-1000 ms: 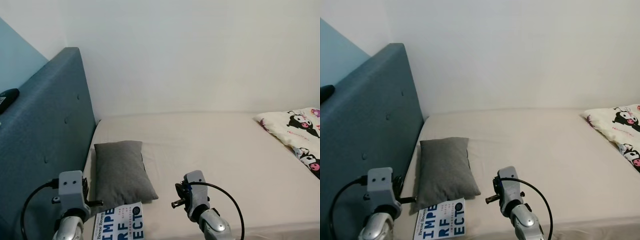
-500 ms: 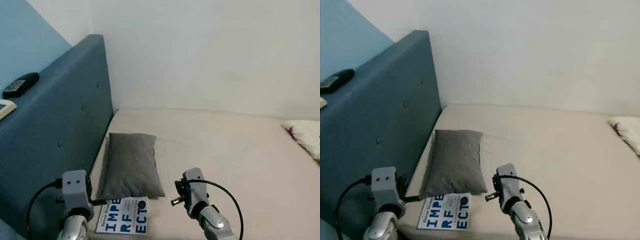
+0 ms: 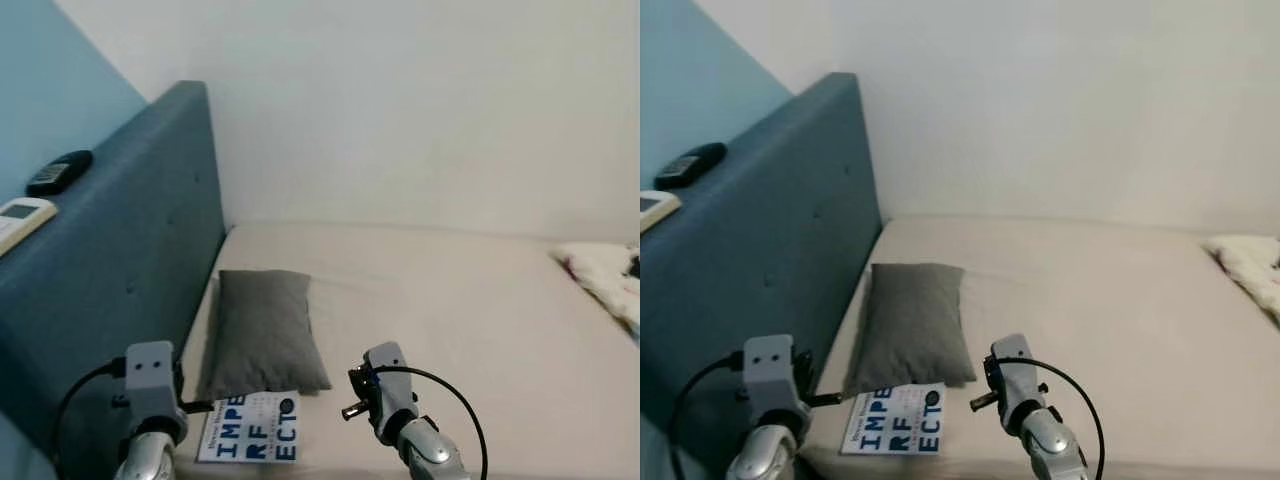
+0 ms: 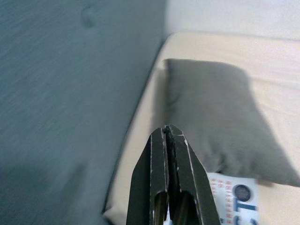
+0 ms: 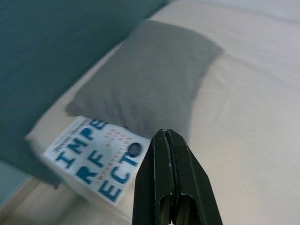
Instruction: Clean up the room
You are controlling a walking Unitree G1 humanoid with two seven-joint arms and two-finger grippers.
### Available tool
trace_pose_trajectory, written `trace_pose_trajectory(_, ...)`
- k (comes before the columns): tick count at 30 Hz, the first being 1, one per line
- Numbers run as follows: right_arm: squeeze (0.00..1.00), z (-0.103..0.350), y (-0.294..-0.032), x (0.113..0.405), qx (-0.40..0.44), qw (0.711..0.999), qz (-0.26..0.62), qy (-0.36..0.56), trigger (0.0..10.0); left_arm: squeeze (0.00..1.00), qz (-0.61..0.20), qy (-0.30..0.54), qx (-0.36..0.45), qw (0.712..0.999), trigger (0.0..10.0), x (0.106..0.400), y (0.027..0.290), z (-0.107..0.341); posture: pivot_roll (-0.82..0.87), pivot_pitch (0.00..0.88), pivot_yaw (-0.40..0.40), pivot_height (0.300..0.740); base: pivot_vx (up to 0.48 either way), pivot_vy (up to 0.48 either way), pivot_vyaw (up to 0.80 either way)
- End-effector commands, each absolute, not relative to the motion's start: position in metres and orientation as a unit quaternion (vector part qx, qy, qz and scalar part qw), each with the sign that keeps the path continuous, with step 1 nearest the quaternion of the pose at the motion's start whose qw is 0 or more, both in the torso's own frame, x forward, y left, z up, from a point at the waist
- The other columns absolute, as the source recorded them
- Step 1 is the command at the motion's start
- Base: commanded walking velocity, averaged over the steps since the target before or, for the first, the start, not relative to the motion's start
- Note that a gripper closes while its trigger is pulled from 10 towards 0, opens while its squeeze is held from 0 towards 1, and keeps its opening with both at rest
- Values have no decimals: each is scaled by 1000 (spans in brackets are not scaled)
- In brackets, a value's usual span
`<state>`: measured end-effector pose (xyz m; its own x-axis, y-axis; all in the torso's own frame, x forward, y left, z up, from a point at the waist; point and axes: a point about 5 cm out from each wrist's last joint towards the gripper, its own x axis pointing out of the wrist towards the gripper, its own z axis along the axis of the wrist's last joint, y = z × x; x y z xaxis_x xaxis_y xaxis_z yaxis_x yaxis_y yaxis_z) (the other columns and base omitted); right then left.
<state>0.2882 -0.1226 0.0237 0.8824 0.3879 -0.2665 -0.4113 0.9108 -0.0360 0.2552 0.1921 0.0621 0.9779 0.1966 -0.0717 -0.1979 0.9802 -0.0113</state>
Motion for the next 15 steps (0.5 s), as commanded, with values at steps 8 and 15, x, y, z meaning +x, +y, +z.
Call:
trace_pose_trajectory(8, 0, 21, -126, 287, -33, 970, 200, 133, 10000, 0, 113, 52, -31, 992, 10000, 254, 194, 56, 0, 65, -99, 740, 0, -180, 300)
trace_pose_trajectory(15, 0, 20, -124, 285, -37, 968, 205, 137, 10000, 0, 122, 55, -29, 991, 10000, 253, 197, 56, 0, 69, -100, 740, 0, 0, 0)
